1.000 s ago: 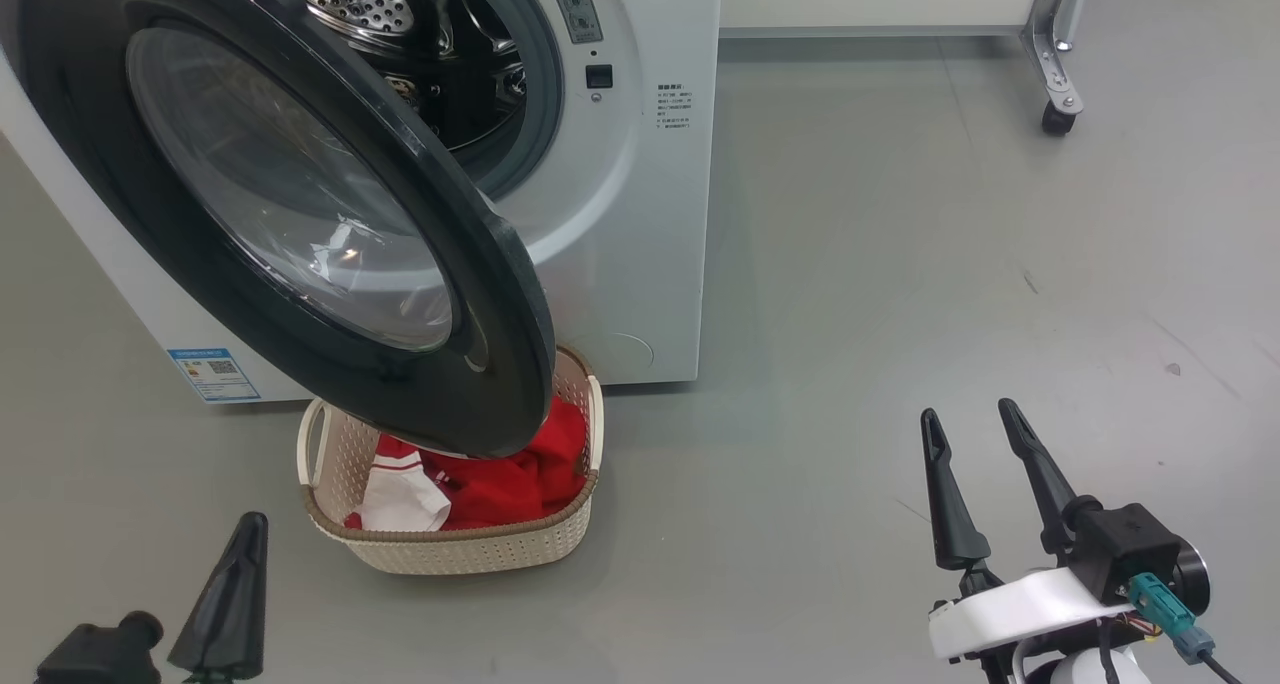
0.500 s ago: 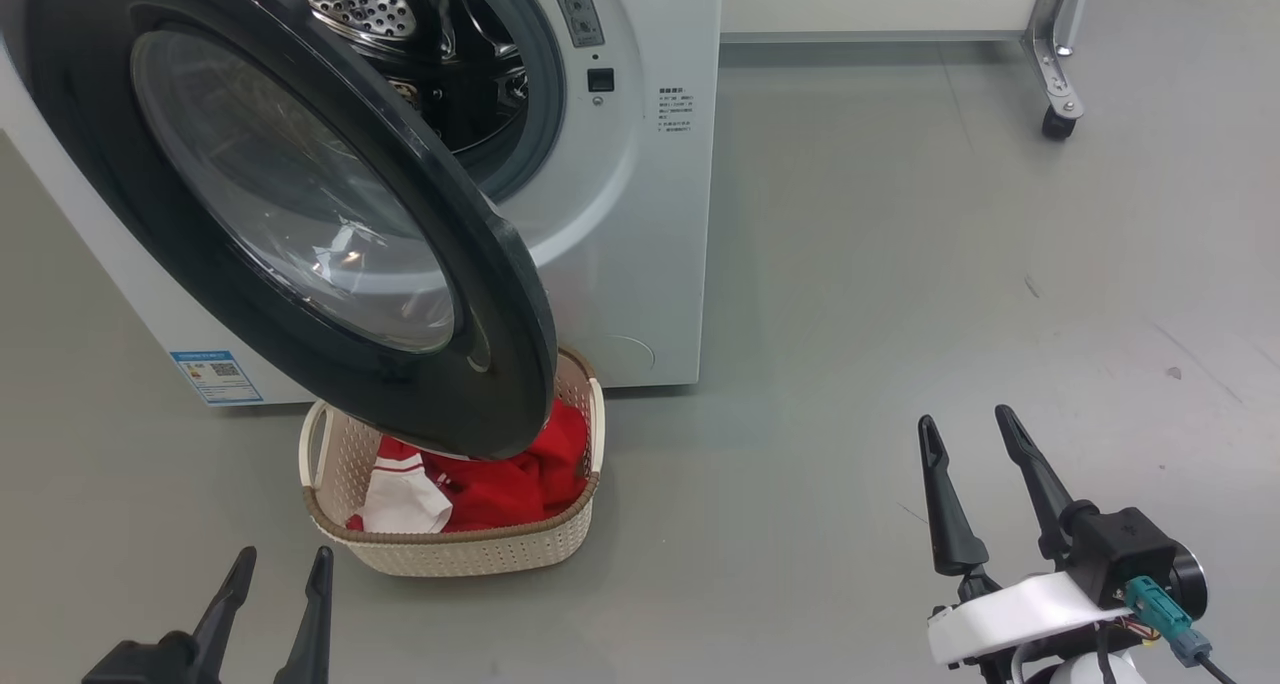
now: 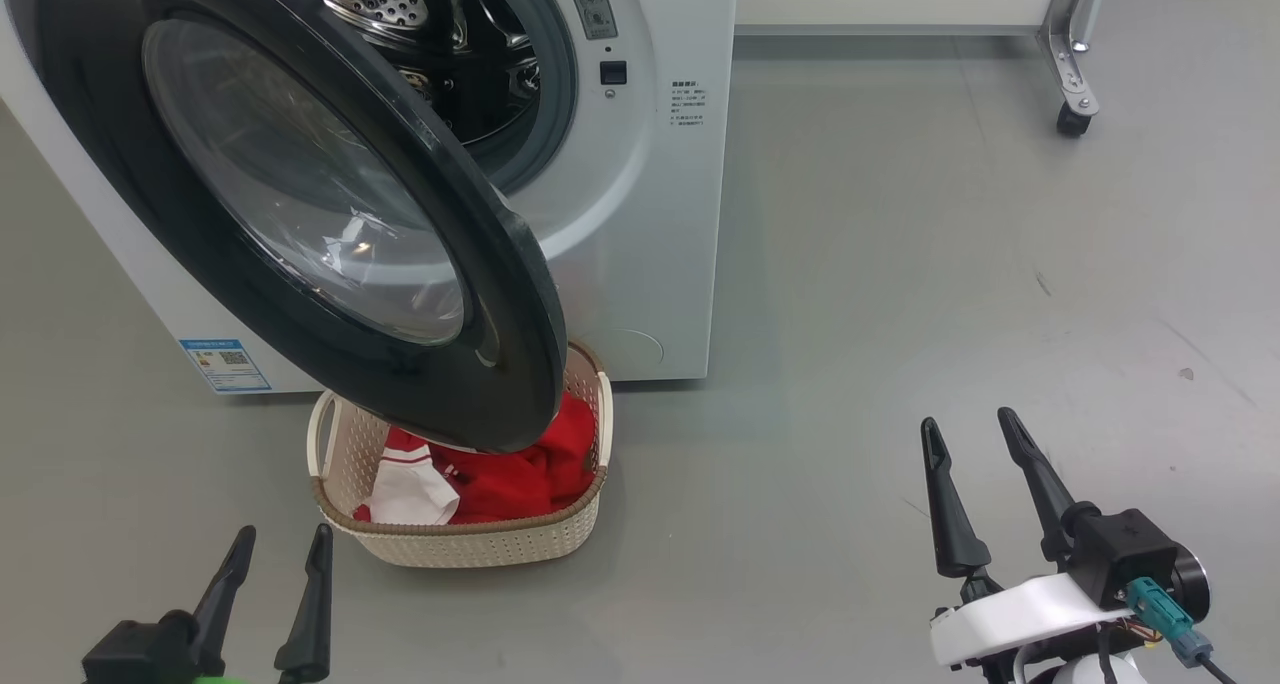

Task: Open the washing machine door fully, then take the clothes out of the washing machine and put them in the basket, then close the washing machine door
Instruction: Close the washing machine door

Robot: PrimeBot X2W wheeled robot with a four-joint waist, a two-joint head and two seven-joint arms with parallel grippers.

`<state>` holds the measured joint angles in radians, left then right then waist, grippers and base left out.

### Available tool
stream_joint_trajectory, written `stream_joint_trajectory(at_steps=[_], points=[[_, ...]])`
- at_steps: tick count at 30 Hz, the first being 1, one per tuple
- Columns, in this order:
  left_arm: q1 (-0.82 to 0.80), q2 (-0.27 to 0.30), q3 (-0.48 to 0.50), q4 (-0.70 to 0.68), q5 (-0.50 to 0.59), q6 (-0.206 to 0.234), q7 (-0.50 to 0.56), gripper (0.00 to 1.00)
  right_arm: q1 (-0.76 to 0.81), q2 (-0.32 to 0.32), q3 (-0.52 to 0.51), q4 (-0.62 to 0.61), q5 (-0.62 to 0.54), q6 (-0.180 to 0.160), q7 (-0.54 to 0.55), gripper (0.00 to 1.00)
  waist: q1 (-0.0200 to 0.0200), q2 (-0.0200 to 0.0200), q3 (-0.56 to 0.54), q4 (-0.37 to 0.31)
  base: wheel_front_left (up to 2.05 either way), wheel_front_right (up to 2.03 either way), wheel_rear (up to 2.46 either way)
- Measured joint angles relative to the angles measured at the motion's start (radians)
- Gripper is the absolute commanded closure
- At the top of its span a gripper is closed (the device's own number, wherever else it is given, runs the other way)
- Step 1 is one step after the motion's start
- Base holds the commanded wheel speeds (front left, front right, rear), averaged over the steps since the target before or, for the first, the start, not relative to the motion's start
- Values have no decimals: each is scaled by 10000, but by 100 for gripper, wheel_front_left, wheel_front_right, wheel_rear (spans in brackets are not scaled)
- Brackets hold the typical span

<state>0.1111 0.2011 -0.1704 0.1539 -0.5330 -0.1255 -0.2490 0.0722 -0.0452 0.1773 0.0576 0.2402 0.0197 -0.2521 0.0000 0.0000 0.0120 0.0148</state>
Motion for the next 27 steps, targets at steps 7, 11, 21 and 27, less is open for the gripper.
stream_joint_trajectory(at_steps=[7,11,21,27], points=[[-108,-65,171,-52,90,0,0,0,2,2,-8,35,-25,0,0,0,0,0,47,41,0,0,0],[-149,-77,217,-63,115,0,0,0,2,2,-8,36,-25,0,0,0,0,0,63,47,0,0,0],[-191,-144,234,-84,155,0,0,0,2,4,-8,36,-25,0,0,0,0,0,83,75,0,0,0],[-193,-171,232,-84,159,0,0,0,2,6,-6,36,-23,-2,0,0,0,0,96,97,0,0,0]])
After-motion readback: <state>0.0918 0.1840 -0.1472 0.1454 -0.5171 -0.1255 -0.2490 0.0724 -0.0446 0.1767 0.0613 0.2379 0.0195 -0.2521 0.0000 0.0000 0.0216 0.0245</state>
